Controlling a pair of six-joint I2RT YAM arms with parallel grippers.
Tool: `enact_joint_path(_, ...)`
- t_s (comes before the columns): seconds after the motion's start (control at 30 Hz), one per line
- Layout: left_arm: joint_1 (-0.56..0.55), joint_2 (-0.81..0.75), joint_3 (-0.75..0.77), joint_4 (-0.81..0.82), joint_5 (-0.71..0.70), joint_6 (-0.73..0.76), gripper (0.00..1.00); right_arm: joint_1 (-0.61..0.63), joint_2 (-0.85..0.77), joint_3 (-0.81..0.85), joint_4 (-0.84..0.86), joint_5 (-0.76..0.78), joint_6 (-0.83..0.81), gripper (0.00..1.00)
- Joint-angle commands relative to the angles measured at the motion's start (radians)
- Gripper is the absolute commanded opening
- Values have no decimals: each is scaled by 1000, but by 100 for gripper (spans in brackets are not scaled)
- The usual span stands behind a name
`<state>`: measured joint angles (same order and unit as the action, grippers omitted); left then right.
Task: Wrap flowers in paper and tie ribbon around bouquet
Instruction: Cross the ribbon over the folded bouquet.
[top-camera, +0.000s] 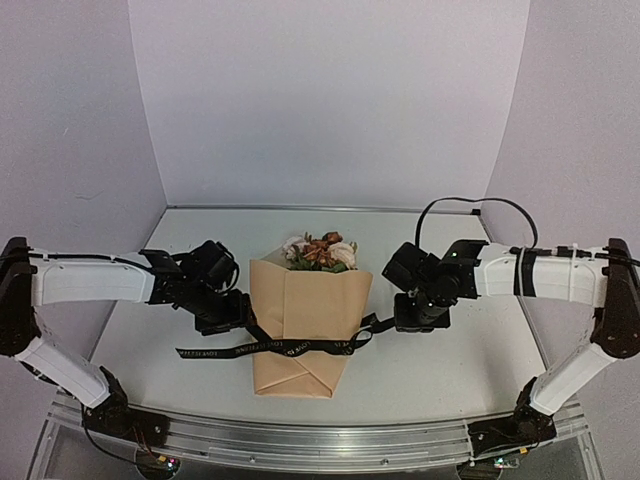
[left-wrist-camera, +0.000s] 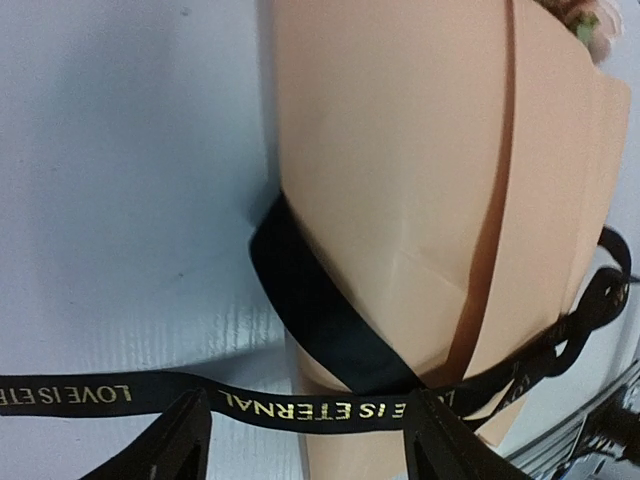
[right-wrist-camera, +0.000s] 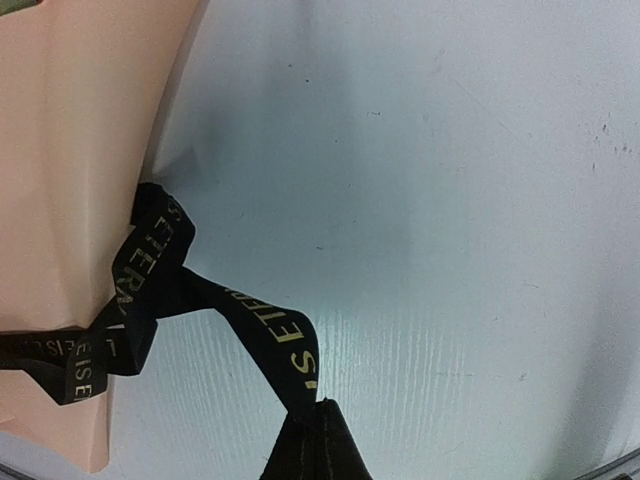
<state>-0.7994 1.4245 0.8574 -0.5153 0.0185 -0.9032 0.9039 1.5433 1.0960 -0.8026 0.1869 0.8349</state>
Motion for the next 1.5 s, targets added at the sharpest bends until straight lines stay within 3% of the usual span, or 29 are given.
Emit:
enact_joint_path(0.0,-35,27,15,30,36,247,71,2,15,49,-22,41,-28,0)
enact_joint_path(0.2,-98,109,73,-62,-17,407,70,2,29,75,-17,49,-43,0)
enact_joint_path(0.57,-123,240,155,-210,-121,513,67,2,15,76,8,41,-88,0)
enact_joint_path(0.67,-122,252,180,-202,-74,543,65,2,10,71,13,39,-95,0)
enact_joint_path(0.97,-55,280,161,-109,132,591,71,1,0,59,26,38,-106,0)
enact_joint_path(1.2,-31,292,116,-38,200,569,60,0,-3,53,30,38,-102,0)
enact_joint_path(1.47,-26,253,80,-21,203,540,34,-5,-3,54,29,38,-100,0)
